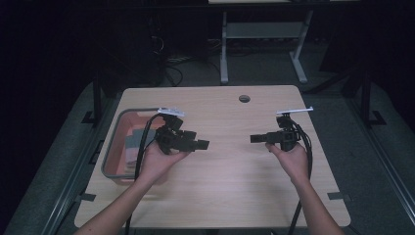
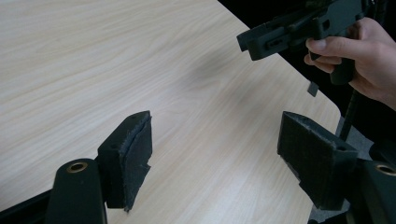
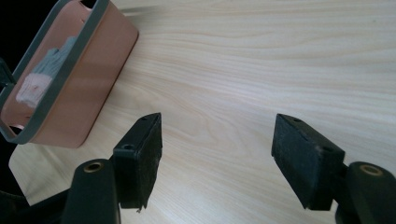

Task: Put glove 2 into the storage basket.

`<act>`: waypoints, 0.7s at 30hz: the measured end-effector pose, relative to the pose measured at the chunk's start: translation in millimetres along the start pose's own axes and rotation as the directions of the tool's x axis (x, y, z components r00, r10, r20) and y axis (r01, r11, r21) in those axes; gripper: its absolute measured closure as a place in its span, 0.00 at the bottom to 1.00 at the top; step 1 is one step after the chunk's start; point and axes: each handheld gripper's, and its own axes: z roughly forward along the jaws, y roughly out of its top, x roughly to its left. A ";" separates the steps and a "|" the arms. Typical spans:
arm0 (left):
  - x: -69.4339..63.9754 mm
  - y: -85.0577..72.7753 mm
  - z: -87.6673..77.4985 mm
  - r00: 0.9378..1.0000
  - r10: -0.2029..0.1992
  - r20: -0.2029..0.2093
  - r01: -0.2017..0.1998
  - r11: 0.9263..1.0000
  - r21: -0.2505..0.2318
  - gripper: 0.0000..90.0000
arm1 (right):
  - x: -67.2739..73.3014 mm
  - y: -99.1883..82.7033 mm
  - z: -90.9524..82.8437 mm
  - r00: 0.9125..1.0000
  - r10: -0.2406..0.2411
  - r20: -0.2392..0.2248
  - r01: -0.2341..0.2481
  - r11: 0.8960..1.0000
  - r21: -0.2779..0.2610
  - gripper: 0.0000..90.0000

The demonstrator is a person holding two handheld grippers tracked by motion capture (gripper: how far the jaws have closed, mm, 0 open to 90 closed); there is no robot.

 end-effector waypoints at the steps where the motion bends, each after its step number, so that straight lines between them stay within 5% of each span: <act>1: -0.8 -0.4 1.8 1.000 -0.001 0.000 0.001 1.000 0.003 0.29 | -2.2 -1.1 -0.5 1.000 0.002 0.004 -0.002 1.000 0.000 0.37; 21: -18.4 -12.8 36.9 0.999 0.023 0.047 -0.025 0.999 0.035 0.29 | -33.7 -25.4 -20.2 0.998 0.045 0.035 -0.045 0.999 -0.014 0.37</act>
